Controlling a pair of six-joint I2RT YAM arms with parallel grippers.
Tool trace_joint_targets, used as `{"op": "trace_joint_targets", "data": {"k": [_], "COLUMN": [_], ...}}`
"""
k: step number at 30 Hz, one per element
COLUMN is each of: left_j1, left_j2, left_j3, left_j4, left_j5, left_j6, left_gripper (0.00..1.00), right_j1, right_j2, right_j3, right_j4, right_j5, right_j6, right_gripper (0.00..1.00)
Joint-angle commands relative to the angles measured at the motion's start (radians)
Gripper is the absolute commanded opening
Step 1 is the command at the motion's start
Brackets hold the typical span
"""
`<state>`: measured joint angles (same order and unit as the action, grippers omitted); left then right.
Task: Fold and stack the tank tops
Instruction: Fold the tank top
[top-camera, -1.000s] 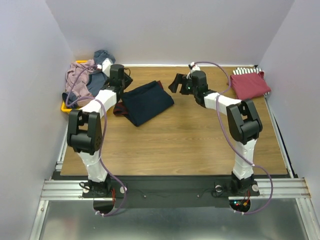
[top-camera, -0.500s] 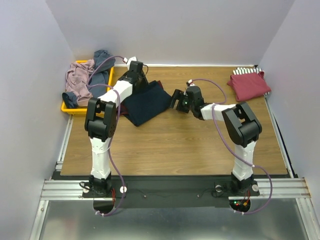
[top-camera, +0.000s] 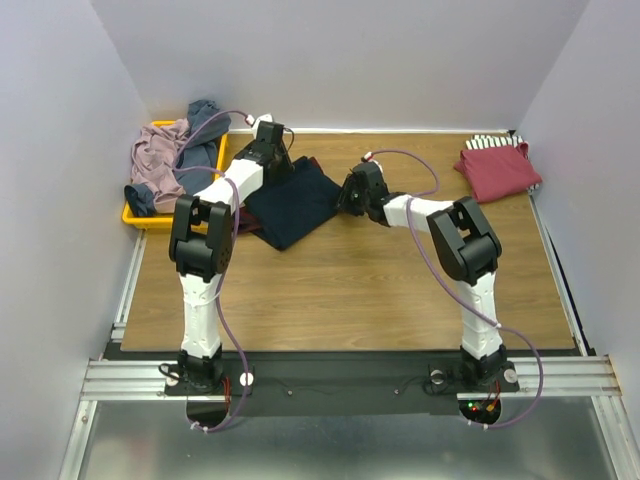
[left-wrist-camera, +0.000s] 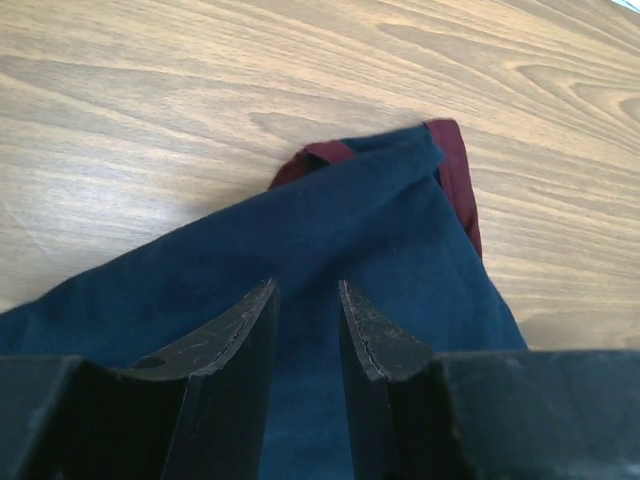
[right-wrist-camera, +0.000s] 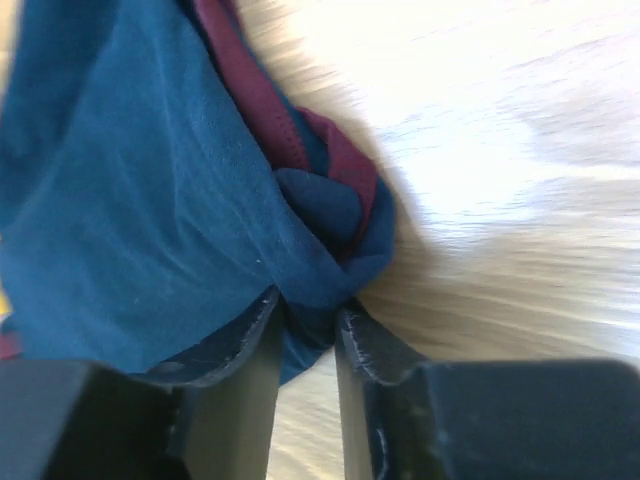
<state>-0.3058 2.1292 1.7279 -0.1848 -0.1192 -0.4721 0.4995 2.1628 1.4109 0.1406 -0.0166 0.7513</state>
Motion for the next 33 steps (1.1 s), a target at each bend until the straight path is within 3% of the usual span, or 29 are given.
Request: {"op": "trace_joint_targets", "data": {"k": [1,4,9,14,19,22,27,33], "left_j1": [0.004,-0.003,-0.039,-0.059,-0.052,-0.03,-0.023,-0.023], "left_j2": [-0.083,-0.116,-0.129,-0.126,-0.27,-0.4,-0.551,-0.594], "left_j3": [-0.047,-0.1,-0.14,-0.142,-0.302,-0.462,-0.678,-0.861], "left_j4": [0.033,0.065,0.082,0.078,0.068,0.07,0.053,0.158], "left_j5": [0.03,0.064,0.108,0.179,0.034,-0.048,-0.114,0.059], "left_j6": [0.0,-0.036,-0.062,-0.054,-0.207,-0.337,-0.473,-0.562], "left_gripper": [0.41,0.41,0.41,0.42,0.42,0.41,0.41,0.33], "right_j1": [-0.009,-0.041,-0.099,-0.134,-0.15,-0.145,-0.044,0.098], "right_j2": [-0.018,-0.034,-0.07,-0.032,-0.079,-0.162,-0.212,-0.035], "right_j3": [0.091,0.115,0.115,0.184,0.209,0.198,0.22,0.437], "right_j4": [-0.281,-0.415,-0.495,-0.496,-0.503,-0.501,-0.495,-0.5], "right_j5": [0.237,0.3,0.38,0.441,0.385,0.337,0.242,0.215], "right_j6": [-0.186,-0.308,-0.507,-0.651,-0.568,-0.515,-0.442,-0.359], "right_gripper": [0.24,0.17,0.17,0.29,0.66,0.77,0.77,0.76]}}
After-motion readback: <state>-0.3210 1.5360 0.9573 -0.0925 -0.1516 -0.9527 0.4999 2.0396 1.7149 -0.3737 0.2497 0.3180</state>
